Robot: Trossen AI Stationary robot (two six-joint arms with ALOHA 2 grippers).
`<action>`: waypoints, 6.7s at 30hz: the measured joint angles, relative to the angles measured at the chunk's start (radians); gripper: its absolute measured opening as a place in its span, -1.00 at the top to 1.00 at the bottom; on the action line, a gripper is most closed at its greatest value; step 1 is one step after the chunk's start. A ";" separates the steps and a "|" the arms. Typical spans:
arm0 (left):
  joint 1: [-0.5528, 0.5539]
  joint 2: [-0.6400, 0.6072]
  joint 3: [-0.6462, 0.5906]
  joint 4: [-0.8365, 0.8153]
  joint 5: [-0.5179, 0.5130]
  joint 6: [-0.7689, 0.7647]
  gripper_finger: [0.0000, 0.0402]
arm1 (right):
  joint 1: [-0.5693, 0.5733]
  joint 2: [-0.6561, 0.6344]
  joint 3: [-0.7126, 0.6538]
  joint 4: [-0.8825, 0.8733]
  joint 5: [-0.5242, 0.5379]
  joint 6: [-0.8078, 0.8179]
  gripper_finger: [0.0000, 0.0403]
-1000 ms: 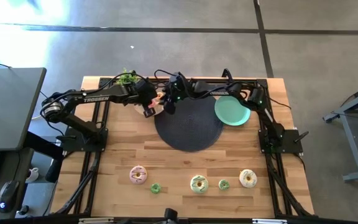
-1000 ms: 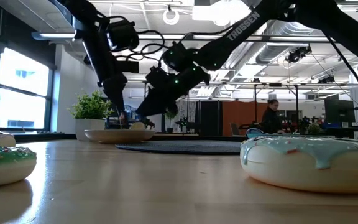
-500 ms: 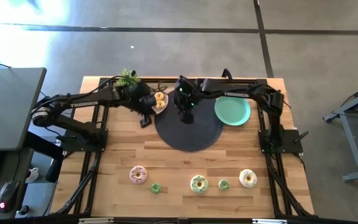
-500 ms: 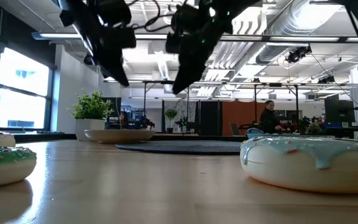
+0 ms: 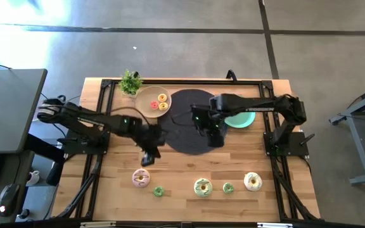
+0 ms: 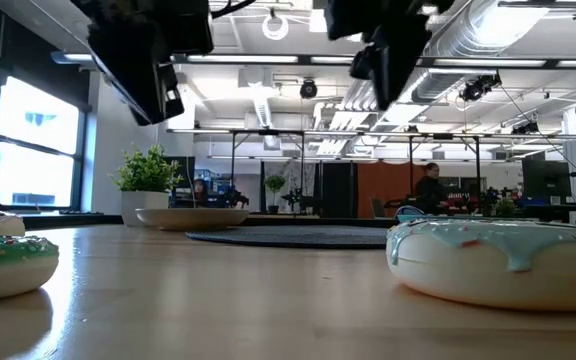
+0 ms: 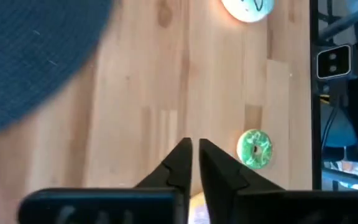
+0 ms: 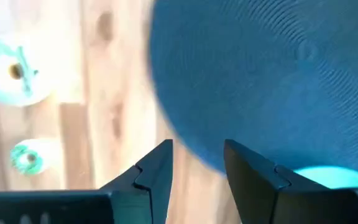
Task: Pick & Place donuts
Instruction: Put the left small green donut on the white plate, then put the small green donut on the white plate
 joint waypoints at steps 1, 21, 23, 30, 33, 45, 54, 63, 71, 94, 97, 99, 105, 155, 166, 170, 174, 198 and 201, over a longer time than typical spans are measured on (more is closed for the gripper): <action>-0.025 0.006 0.000 0.008 -0.015 -0.026 0.78 | 0.020 -0.004 0.000 -0.014 0.000 0.016 0.31; -0.400 0.242 0.001 0.291 -0.209 -0.191 0.05 | 0.184 -0.017 0.000 -0.007 0.017 0.094 0.31; -0.416 0.262 0.001 0.302 -0.204 -0.221 0.05 | 0.183 -0.017 0.000 -0.006 0.038 0.094 0.31; -0.454 0.319 0.001 0.300 -0.248 -0.251 0.05 | 0.183 -0.016 0.000 0.012 0.068 0.091 0.31; -0.450 0.351 0.001 0.288 -0.255 -0.251 0.05 | 0.183 -0.016 0.000 0.024 0.068 0.089 0.31; -0.435 0.351 0.002 0.276 -0.298 -0.243 0.52 | 0.183 -0.015 0.000 0.071 0.068 0.058 0.31; -0.345 0.335 0.001 0.261 -0.315 -0.245 0.93 | 0.183 -0.015 0.000 0.077 0.067 0.040 0.31; -0.102 0.264 0.002 0.147 -0.397 -0.060 0.98 | 0.182 -0.015 -0.001 0.062 0.067 0.013 0.31; 0.203 0.149 0.001 0.040 -0.455 0.077 0.98 | 0.154 -0.013 -0.001 -0.023 0.088 0.022 0.31; 0.744 0.076 0.001 -0.177 -0.376 0.255 0.97 | 0.030 -0.013 -0.001 -0.033 0.084 -0.043 0.31; 0.741 0.093 0.001 -0.192 -0.370 0.281 0.97 | 0.021 -0.013 -0.001 -0.027 0.084 -0.046 0.31; 0.741 0.109 0.000 -0.195 -0.372 0.282 0.97 | 0.019 -0.013 -0.001 -0.023 0.083 -0.046 0.31; 0.742 0.159 0.000 -0.188 -0.379 0.282 0.97 | 0.020 -0.013 -0.001 -0.010 0.082 -0.040 0.31; 0.427 0.154 0.200 0.036 -0.277 0.343 0.11 | 0.562 -0.154 -0.723 0.649 -0.121 0.705 0.31; 0.387 0.155 0.200 0.041 -0.334 0.303 0.11 | 0.574 -0.154 -0.841 0.877 -0.173 0.770 0.31; 0.388 0.155 0.200 0.039 -0.339 0.303 0.11 | 0.574 -0.156 -0.840 0.862 -0.180 0.768 0.31; 0.388 0.155 0.200 0.039 -0.339 0.303 0.11 | 0.571 -0.197 -0.839 0.862 -0.177 0.776 0.31; 0.388 0.155 0.200 0.035 -0.362 0.299 0.11 | 0.622 -0.136 -0.838 0.938 -0.176 0.779 0.36; 0.388 0.155 0.200 0.035 -0.363 0.299 0.11 | 0.621 -0.137 -0.838 0.938 -0.176 0.783 0.50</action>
